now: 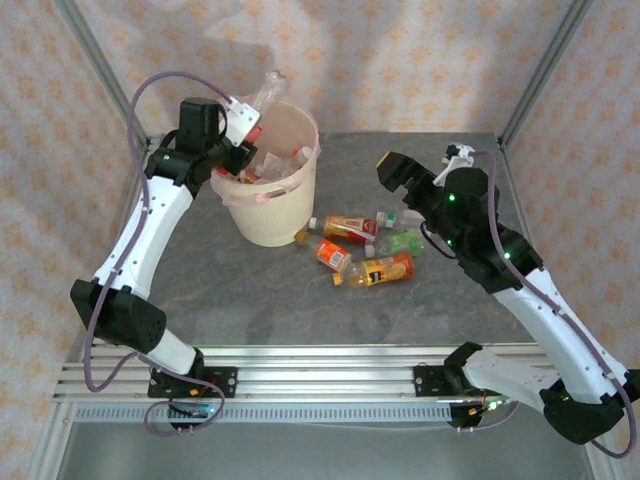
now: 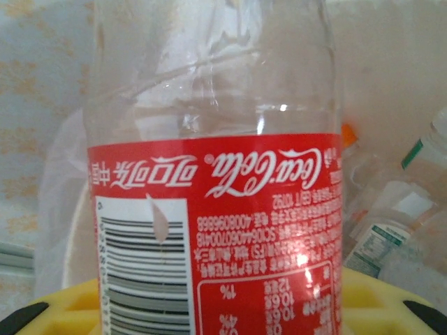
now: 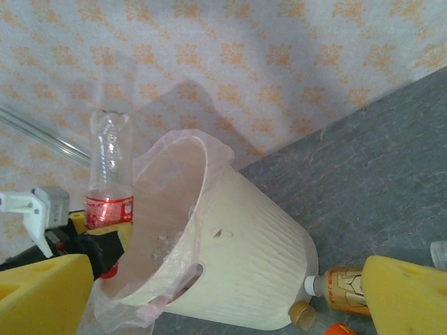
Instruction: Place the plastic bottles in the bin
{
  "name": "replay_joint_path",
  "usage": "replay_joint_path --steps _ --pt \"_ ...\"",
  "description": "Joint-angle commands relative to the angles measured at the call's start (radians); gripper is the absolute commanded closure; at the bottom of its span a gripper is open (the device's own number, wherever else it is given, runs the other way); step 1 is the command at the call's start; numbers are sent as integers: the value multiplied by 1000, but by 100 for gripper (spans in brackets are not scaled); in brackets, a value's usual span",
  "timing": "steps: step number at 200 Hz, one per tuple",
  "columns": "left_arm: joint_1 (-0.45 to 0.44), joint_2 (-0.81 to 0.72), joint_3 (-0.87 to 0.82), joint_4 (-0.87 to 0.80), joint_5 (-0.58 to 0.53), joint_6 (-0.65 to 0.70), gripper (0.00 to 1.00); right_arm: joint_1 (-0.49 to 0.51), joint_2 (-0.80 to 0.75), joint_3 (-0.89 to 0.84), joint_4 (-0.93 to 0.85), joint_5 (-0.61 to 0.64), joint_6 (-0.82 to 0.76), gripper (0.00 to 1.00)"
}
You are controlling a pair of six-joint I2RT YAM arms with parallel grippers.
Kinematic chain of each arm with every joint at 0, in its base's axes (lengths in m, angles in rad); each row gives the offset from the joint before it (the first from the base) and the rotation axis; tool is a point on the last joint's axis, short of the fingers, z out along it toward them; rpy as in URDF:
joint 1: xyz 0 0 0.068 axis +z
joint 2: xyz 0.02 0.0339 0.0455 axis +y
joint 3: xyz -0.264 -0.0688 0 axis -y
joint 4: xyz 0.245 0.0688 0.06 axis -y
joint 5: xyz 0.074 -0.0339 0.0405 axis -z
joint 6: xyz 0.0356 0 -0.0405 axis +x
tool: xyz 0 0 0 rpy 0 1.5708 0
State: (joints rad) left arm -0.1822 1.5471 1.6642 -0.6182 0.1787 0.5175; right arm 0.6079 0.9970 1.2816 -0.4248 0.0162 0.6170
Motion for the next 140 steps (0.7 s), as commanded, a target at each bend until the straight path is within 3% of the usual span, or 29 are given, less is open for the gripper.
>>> replay_joint_path --steps 1,94,140 --pt "7 -32 -20 -11 25 49 48 4 -24 -11 -9 28 6 1" --pt "12 -40 2 -83 47 75 21 4 -34 -13 -27 56 2 1" --pt "20 -61 0 -82 53 68 20 4 -38 -16 -43 73 0 1"
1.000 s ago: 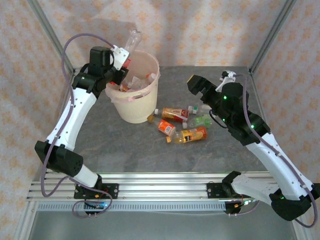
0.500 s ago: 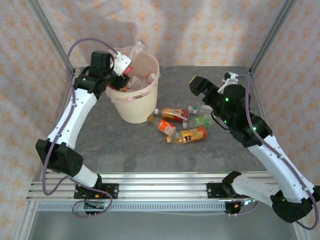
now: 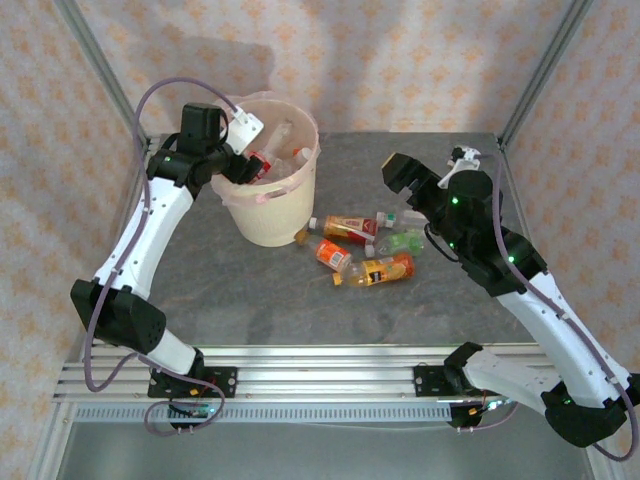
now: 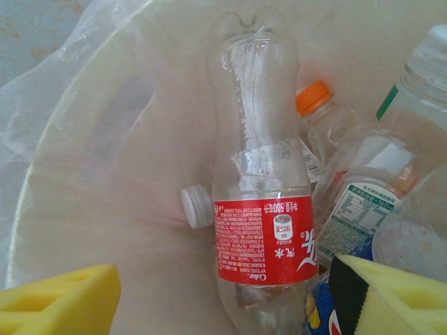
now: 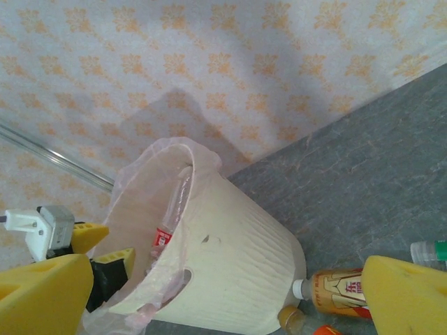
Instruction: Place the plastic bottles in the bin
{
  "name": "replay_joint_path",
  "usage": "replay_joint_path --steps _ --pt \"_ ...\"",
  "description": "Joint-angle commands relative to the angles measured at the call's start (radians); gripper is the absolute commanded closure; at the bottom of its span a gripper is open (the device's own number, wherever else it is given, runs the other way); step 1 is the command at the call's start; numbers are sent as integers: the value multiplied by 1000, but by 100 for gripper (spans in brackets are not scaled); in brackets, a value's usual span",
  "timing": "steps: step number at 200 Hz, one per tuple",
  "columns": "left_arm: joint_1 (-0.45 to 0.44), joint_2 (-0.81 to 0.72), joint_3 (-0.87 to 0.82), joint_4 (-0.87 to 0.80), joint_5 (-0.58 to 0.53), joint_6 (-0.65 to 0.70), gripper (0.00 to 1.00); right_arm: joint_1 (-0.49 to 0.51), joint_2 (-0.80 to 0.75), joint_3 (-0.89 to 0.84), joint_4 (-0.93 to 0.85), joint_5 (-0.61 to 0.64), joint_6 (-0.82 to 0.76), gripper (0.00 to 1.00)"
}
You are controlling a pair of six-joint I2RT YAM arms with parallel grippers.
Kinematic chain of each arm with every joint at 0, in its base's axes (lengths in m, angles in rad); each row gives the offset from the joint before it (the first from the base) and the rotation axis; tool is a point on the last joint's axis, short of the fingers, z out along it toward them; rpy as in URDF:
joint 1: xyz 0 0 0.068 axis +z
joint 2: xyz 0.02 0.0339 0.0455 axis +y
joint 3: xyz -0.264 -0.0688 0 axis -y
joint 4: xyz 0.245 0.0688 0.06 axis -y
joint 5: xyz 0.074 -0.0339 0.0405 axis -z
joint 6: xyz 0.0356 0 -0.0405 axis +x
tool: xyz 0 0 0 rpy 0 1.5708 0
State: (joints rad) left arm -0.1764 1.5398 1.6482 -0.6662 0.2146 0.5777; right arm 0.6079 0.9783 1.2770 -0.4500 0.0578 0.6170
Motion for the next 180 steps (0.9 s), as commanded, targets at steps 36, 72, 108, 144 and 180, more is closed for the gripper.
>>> replay_joint_path --steps 36,72,108,144,180 --pt "15 -89 13 18 14 -46 16 4 -1 10 -82 60 12 1" --pt "14 -146 24 75 -2 -143 1 4 37 38 -201 95 56 1" --pt "14 -212 13 106 -36 -273 0 4 46 -10 -300 92 110 1" --pt "15 -290 -42 125 -114 -466 0 4 25 -111 -354 68 175 1" --pt "14 -374 -151 140 -65 -669 0 4 -22 -299 -289 -14 293 2"
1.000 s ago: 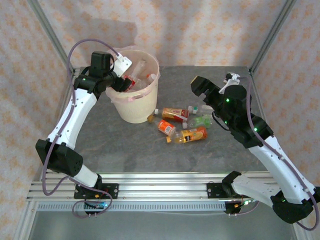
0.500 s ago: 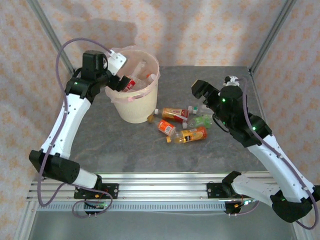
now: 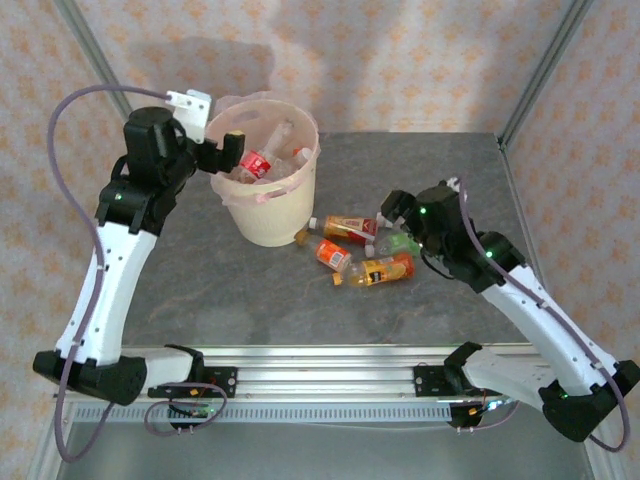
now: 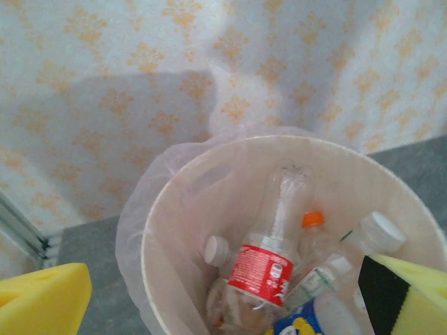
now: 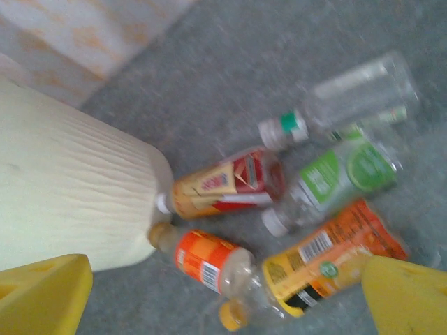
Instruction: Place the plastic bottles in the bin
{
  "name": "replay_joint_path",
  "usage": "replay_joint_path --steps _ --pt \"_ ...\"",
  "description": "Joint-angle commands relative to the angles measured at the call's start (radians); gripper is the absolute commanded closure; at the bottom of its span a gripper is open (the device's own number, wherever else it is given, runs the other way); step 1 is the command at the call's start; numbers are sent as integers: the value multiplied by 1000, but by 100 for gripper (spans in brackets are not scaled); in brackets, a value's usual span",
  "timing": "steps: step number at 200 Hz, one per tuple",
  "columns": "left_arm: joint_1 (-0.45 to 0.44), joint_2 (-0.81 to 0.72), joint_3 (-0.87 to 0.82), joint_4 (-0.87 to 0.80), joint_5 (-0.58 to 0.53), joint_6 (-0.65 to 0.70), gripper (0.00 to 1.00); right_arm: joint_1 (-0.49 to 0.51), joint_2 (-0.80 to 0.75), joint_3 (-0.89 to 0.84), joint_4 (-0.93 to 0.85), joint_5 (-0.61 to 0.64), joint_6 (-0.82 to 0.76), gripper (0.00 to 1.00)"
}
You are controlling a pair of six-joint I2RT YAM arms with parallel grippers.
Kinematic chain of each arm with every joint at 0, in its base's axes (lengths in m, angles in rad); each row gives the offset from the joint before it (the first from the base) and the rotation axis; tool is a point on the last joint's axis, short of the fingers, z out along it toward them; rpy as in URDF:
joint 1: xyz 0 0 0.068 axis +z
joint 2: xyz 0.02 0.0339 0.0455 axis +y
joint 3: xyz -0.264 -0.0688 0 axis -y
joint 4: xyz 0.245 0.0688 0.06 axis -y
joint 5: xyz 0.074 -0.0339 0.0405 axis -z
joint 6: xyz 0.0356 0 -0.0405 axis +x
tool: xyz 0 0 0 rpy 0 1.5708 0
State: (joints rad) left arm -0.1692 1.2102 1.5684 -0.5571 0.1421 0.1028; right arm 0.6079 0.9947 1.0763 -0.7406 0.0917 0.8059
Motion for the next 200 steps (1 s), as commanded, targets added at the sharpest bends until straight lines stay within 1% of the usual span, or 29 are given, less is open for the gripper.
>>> replay_joint_path --steps 1,22,40,63,85,104,153,200 --pt "7 -48 -74 31 9 -198 0 4 -40 -103 3 -50 107 2" --pt "7 -110 -165 64 32 -283 0 7 -56 -201 36 -78 168 3" --pt "7 -160 -232 83 1 -342 0 10 -52 -260 55 -99 197 3" --pt "7 -214 -291 103 -25 -388 0 10 -36 -311 80 -112 218 3" --pt "7 -252 -337 137 -24 -423 0 10 -4 -339 119 -118 232 3" --pt "7 -274 -363 157 -28 -438 0 9 36 -357 162 -122 261 1" --pt "7 -321 -404 170 -86 -440 0 -24 166 -349 215 -163 259 1" --pt "7 -327 -398 161 -78 -423 0 -61 259 -339 259 -177 235 1"
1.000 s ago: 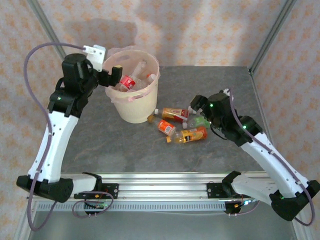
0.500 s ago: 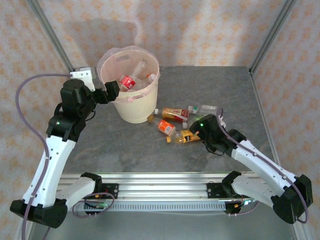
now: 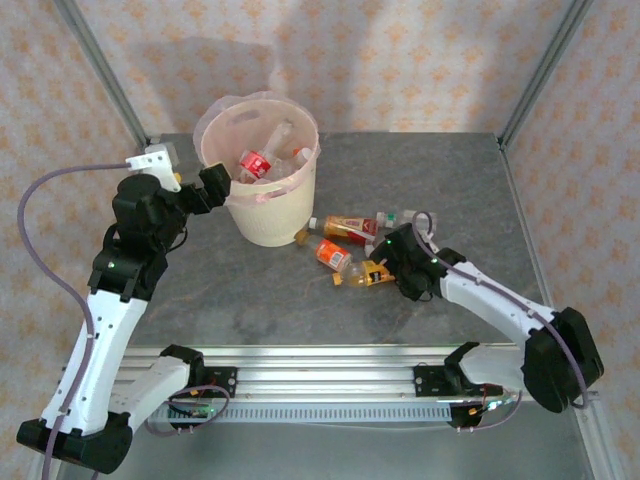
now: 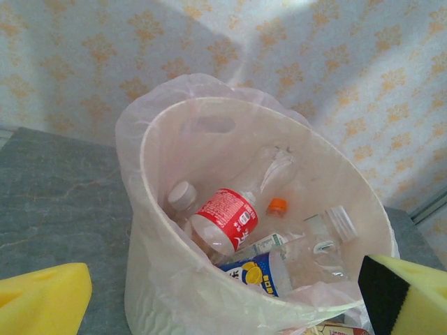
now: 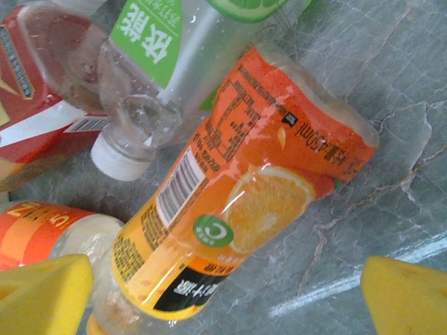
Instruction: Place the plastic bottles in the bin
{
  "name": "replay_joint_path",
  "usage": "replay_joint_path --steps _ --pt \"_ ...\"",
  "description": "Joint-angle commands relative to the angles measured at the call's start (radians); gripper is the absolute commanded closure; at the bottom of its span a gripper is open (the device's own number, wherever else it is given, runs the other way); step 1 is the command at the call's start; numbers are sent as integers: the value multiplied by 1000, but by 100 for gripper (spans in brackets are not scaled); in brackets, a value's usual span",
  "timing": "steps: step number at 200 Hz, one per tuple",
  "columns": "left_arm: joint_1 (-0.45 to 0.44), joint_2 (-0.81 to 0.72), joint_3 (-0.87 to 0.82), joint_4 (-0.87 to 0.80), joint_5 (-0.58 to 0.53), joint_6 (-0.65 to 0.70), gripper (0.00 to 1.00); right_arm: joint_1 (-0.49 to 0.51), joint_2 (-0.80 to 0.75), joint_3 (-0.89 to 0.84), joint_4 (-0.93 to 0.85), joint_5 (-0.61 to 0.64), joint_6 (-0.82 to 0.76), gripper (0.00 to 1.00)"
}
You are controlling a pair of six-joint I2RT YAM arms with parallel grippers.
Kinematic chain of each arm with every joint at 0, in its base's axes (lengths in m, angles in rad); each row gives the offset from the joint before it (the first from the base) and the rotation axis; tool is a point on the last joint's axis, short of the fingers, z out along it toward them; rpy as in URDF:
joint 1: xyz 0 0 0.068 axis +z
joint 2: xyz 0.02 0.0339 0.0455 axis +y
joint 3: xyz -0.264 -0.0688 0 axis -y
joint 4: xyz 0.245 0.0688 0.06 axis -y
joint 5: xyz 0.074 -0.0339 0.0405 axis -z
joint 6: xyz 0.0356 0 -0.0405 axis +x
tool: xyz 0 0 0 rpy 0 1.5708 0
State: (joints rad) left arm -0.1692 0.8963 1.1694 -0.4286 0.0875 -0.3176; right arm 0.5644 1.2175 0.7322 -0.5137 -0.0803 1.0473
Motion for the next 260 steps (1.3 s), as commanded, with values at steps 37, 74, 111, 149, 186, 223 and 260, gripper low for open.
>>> replay_joint_path --steps 37,74,111,149,186,223,260 --pt "7 -13 3 40 -5 -1 0 -23 100 13 38 -21 -20 1" --pt "7 -11 2 36 -10 5 0 -26 150 15 53 -24 -29 1" --pt "7 -11 7 29 -9 9 0 -32 172 -1 62 -9 -30 2" --pt "7 -13 6 28 -6 9 0 -50 150 -47 75 17 -18 6" --pt "7 -13 6 29 -5 8 0 -82 129 -89 83 20 -20 10" --pt "7 -11 7 26 -12 -4 0 -88 118 -112 92 19 -24 18" --pt "7 -17 7 23 -41 -49 0 -89 103 -120 91 14 -29 35"
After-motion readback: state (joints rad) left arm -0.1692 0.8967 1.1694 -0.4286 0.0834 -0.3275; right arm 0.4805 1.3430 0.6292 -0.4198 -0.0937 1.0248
